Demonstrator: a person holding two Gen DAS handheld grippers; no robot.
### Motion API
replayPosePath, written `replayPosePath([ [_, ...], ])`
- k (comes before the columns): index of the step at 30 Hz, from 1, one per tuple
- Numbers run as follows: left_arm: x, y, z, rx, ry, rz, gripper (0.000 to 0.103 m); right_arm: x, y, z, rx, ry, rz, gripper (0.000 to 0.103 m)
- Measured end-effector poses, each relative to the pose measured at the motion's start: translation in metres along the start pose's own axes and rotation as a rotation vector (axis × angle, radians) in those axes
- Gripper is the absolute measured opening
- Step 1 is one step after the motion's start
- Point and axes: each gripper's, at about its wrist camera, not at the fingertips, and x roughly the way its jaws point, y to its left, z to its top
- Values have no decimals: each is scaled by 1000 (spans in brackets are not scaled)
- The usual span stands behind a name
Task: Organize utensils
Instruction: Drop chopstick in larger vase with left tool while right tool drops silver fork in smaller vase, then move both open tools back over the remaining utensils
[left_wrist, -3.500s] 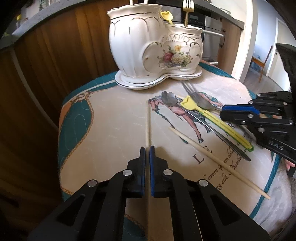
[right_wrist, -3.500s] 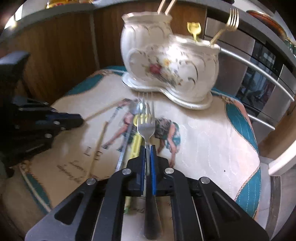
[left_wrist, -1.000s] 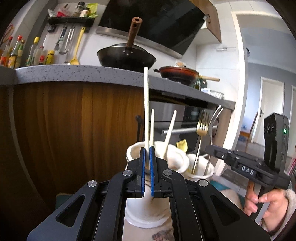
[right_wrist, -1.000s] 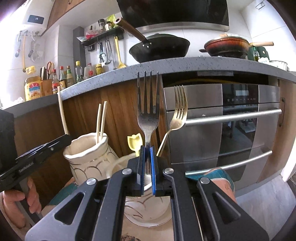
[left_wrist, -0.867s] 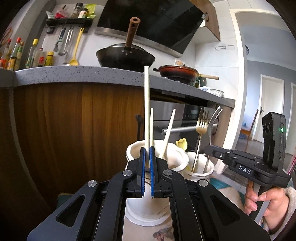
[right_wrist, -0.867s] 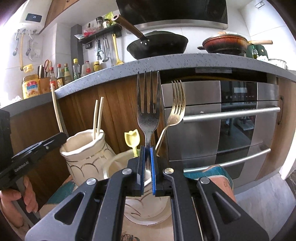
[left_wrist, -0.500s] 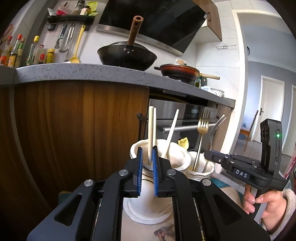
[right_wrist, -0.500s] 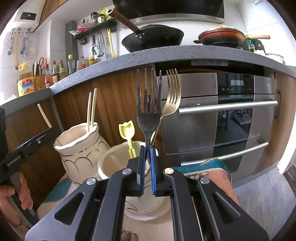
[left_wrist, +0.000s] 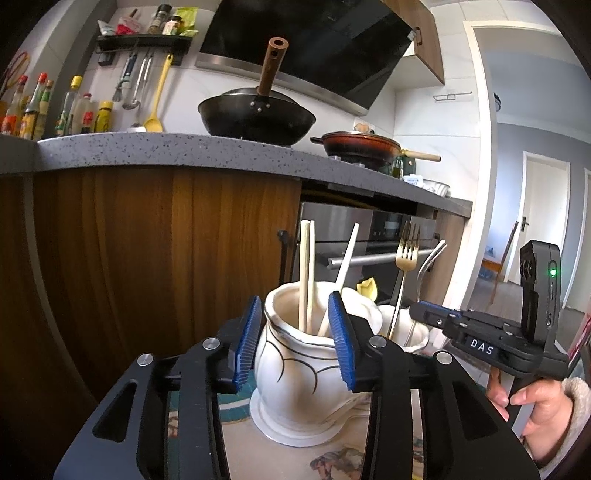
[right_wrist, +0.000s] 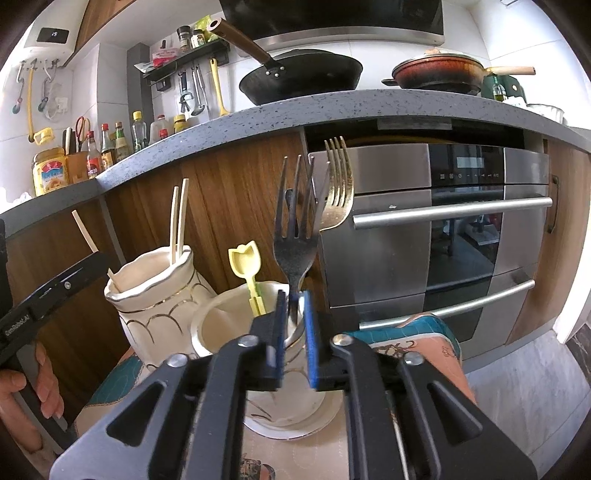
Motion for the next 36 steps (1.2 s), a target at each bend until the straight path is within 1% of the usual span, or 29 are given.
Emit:
replayPosePath([
  [2,-1,0,0,0,-1,0,42,-3,-3,1,17,-10,-1,36],
  [4,-2,-1,1,2,-5,3,44,-8,-6,2,33,-17,-5,37],
  [5,-3,-1,1,2,-6,4,45,-11,-8,2,44,-21,-6,43],
  [6,-5,-2,1,2,-8,4,47,-13,-9,2,54,-25,-7,52],
  [10,-11,-4,-1,0,-12,6,53,-24,-12,0,76,-36,-12,62],
  [11,-13,-4,-2,0,-12,8,55,-27,-11,0,79,-35,-11,67],
  [12,-15,-4,-3,0,-12,13,60,-29,-11,-1,82,-36,-10,74],
  [13,-17,-4,-5,-1,-12,16,65,-32,-10,-3,83,-36,-8,76],
  [14,-19,-4,-6,-2,-11,19,67,-34,-9,-4,80,-34,-6,78],
  [16,-24,-4,-9,-3,-3,27,75,-38,-5,-7,63,-29,-11,86],
  [18,-27,-4,-13,-3,5,40,80,-42,-1,-10,47,-29,-13,92],
  [20,-31,-4,-19,-1,22,52,83,-47,4,-15,26,-27,-18,95],
  [21,-33,-4,-23,-2,35,61,86,-50,5,-17,18,-26,-23,97],
  [22,-34,-4,-27,-1,47,66,88,-53,7,-20,12,-26,-28,98],
  [23,-34,-4,-29,-1,58,67,89,-56,7,-24,8,-23,-32,98],
  [29,-41,-13,-50,18,142,84,91,-66,5,-41,28,23,-44,98],
  [33,-45,-17,-59,6,187,88,91,-73,1,-50,53,45,-42,98],
  [36,-48,-23,-68,-8,234,107,92,-77,0,-56,63,62,-42,98],
])
